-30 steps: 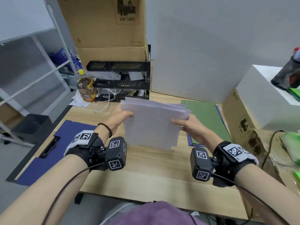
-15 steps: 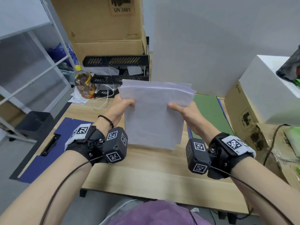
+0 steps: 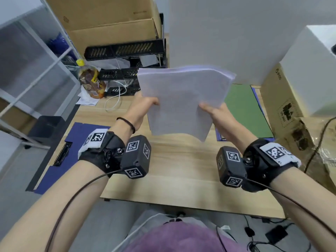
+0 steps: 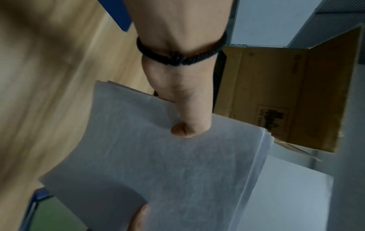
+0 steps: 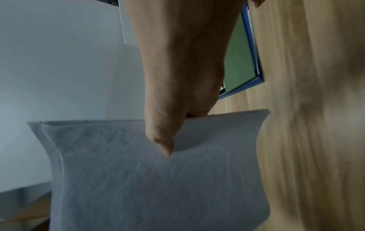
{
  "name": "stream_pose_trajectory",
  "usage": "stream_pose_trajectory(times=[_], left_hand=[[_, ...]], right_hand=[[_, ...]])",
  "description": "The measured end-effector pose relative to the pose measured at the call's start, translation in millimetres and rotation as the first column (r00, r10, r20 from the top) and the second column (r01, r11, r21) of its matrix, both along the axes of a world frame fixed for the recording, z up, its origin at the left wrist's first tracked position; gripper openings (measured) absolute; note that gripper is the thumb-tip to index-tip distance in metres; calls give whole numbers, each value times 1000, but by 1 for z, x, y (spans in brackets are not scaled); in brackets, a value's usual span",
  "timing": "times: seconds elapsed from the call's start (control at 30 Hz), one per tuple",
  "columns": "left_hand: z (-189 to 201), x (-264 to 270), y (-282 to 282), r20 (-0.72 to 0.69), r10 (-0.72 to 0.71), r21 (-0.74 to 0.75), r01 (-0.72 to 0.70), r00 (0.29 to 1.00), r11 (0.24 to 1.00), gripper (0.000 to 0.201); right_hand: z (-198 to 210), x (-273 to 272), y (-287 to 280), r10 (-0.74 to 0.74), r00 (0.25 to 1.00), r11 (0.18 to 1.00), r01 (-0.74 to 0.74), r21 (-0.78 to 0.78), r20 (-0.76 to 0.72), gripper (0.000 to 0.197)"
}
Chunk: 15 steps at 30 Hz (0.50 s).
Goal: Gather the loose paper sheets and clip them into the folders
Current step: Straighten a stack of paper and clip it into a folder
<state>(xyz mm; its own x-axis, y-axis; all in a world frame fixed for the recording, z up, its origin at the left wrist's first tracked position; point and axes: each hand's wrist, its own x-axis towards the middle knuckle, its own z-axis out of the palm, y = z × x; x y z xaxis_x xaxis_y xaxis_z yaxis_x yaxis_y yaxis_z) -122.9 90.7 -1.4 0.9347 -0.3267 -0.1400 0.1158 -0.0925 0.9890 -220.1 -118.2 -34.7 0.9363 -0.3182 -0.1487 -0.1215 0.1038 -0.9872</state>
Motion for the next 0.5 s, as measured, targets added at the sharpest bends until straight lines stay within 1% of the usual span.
stream_pose_trajectory(times=[0.07, 0.13, 0.17, 0.2, 0.23, 0.27, 0.3, 0.33, 0.4, 0.43, 0.47, 0.5], left_hand=[[15, 4, -3, 54, -15, -35, 16, 998, 999, 32], [8, 3, -3, 43, -33, -24, 34, 999, 999, 30], [-4, -2, -1, 19, -40, 18, 39, 999, 999, 32], [-22, -9, 2, -9, -29, 92, 29, 1000, 995, 34], [-41, -17, 7, -36, 2, 164, 4, 999, 986, 35], [-59, -25, 12, -64, 35, 220, -21, 997, 975, 34], [-73, -31, 15, -89, 61, 247, -37, 994, 968, 31], [-81, -33, 14, -116, 65, 256, -34, 991, 966, 29], [-80, -29, 9, -142, 22, 242, 13, 990, 970, 34], [-73, -22, 6, -123, 4, 227, 24, 992, 974, 41], [-62, -14, 2, -71, 16, 206, -1, 997, 978, 45], [-48, -5, 0, 17, 44, 201, -46, 999, 978, 48]], right_hand=[[7, 5, -2, -42, 999, 998, 41, 38, 29, 19], [-9, -2, -3, -45, 999, 997, 45, 61, -9, 25], [-23, -11, -1, -2, 998, 998, 5, 55, -60, 31], [-39, -21, 0, 67, 989, 997, -63, 34, -134, 37], [-52, -31, 3, 152, 964, 988, -155, 4, -217, 38], [-63, -39, 4, 220, 932, 970, -240, -34, -290, 34], [-70, -43, 4, 255, 912, 953, -293, -75, -322, 28], [-72, -43, 3, 257, 911, 944, -308, -118, -324, 24], [-63, -35, -1, 173, 938, 952, -237, -192, -299, 29], [-53, -29, -4, 116, 953, 953, -186, -241, -279, 30], [-40, -22, -7, 76, 963, 939, -157, -306, -258, 25], [-27, -17, -11, 62, 965, 909, -160, -385, -256, 19]])
